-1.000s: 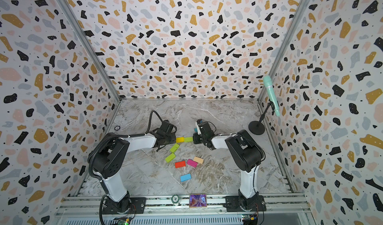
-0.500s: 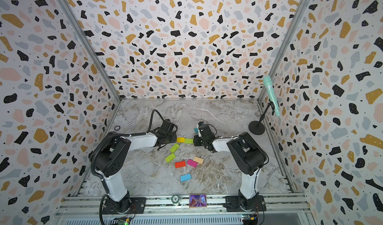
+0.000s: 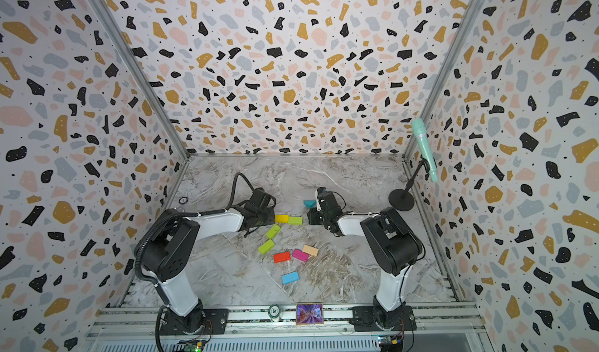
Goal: Assemble a carrot with building blocks
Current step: Assemble the building block at the center of the board, then adjust the building block at the center of the board.
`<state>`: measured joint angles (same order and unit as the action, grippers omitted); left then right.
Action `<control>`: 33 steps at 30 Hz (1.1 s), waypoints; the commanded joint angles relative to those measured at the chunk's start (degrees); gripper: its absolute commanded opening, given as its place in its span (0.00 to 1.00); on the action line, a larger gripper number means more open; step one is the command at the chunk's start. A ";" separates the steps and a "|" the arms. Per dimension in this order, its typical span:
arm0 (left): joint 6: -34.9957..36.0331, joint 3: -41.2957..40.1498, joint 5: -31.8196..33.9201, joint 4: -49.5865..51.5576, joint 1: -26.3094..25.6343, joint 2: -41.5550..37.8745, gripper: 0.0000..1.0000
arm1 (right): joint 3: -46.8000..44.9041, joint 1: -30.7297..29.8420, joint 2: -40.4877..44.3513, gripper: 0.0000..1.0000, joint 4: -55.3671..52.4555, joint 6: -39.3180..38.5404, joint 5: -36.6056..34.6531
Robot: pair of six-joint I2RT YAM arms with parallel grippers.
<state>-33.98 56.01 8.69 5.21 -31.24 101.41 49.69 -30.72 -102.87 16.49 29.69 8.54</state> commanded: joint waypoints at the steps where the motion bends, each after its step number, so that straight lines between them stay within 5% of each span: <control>1: 0.01 0.99 5.14 2.02 -0.07 -5.62 0.31 | -0.30 0.03 5.01 0.32 -0.92 -1.35 1.39; 9: 7.57 10.85 12.77 8.13 1.88 -2.52 0.62 | -0.91 0.94 7.62 0.55 -1.09 -1.64 2.45; 16: 8.66 11.46 9.15 6.56 6.24 4.15 0.59 | -0.63 1.29 7.08 0.56 -1.29 -1.05 3.10; 26: 9.74 3.05 9.33 3.51 10.07 -0.52 0.43 | -0.91 1.28 6.68 0.56 -0.33 -0.61 4.01; 33: 10.97 3.24 4.11 1.97 10.10 3.23 0.45 | -0.93 1.35 5.70 0.56 -0.10 -0.05 4.74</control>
<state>-24.69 58.98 15.97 8.75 -21.12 102.41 49.01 -29.52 -96.86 16.45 29.21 12.62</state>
